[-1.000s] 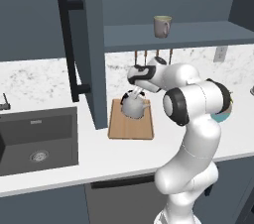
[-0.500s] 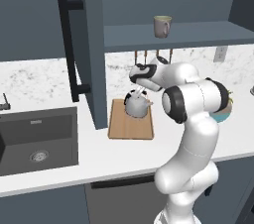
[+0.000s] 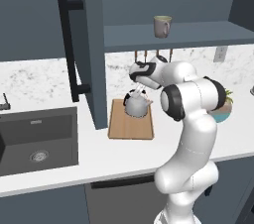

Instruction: Pick the kettle from the counter and place it on the tray. Then pick the mug from the cabinet and place it on the tray. Then close the cabinet doors.

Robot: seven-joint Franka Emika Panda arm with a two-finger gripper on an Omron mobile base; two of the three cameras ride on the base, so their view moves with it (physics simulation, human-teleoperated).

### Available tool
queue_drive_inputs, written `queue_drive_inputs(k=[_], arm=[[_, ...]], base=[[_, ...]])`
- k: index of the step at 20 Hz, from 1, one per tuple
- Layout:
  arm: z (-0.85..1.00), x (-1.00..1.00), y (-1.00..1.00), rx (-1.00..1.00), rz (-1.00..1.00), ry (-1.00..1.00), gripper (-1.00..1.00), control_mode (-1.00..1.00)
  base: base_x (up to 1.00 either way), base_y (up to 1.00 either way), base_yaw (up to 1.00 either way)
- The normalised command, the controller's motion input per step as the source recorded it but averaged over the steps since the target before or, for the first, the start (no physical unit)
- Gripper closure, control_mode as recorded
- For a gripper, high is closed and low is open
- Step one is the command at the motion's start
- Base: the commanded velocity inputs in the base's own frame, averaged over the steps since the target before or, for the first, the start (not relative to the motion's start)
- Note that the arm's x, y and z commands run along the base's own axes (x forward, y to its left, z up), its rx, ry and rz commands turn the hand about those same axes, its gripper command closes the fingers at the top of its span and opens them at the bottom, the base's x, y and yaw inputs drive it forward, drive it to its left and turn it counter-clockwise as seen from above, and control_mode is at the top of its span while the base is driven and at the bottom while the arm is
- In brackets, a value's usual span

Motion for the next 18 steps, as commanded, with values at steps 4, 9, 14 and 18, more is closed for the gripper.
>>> queue_drive_inputs(k=[4,9,14,18], arm=[[-0.25,-0.04,0.0,0.0,0.01,0.0,-1.0,-1.0],[-0.1,-0.1,0.01,0.0,0.0,0.0,-1.0,-1.0],[0.0,-0.18,0.03,0.0,0.0,0.0,-1.0,-1.0],[0.06,-0.23,0.04,0.0,0.0,0.0,-1.0,-1.0]], base=[[0.0,0.0,0.0],[0.0,0.0,0.0],[0.0,0.0,0.0],[0.0,0.0,0.0]])
